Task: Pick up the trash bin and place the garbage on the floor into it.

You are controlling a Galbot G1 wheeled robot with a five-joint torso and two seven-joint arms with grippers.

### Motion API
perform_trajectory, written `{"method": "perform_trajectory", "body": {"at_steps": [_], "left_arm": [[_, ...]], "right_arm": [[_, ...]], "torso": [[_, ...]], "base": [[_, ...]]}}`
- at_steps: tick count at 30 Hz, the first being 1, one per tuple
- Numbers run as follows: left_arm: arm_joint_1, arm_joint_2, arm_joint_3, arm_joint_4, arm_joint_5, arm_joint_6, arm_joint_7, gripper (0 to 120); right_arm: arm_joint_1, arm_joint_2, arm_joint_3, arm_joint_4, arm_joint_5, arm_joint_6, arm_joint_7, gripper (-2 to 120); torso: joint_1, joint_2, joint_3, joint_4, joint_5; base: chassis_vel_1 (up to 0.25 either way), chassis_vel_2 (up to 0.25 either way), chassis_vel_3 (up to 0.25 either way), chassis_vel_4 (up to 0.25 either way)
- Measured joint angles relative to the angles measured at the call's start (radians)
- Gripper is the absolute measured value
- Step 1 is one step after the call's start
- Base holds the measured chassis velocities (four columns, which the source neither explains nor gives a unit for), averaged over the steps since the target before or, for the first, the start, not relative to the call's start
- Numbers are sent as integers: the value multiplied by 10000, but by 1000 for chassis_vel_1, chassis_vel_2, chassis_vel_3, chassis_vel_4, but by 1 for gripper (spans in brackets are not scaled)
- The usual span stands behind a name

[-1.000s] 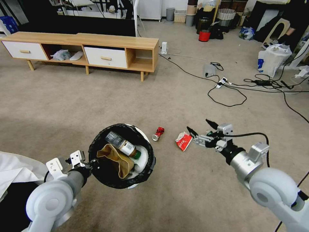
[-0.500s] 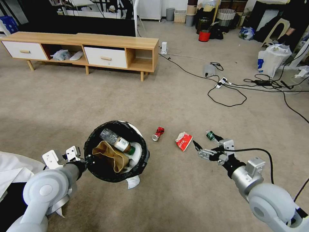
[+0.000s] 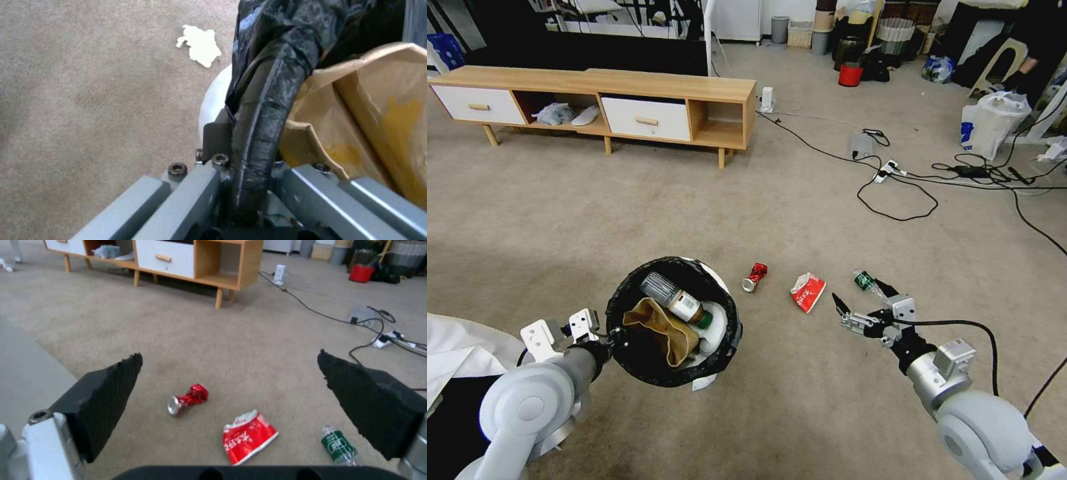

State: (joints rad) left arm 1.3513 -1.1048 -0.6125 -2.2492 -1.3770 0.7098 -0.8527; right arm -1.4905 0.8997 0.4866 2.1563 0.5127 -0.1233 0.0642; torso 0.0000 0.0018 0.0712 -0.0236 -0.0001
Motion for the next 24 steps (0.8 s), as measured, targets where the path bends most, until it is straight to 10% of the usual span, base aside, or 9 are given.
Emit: {"method": "perform_trajectory", "body": {"at_steps": [24], "left_arm": [[-72,-325,70,-130,279,-111,27,0]], "right_arm": [[-57,224,63,128,-55,-260,-236,100]], "torso": [[0,0,0,0,1]], "base": [[0,0,0,0]]}}
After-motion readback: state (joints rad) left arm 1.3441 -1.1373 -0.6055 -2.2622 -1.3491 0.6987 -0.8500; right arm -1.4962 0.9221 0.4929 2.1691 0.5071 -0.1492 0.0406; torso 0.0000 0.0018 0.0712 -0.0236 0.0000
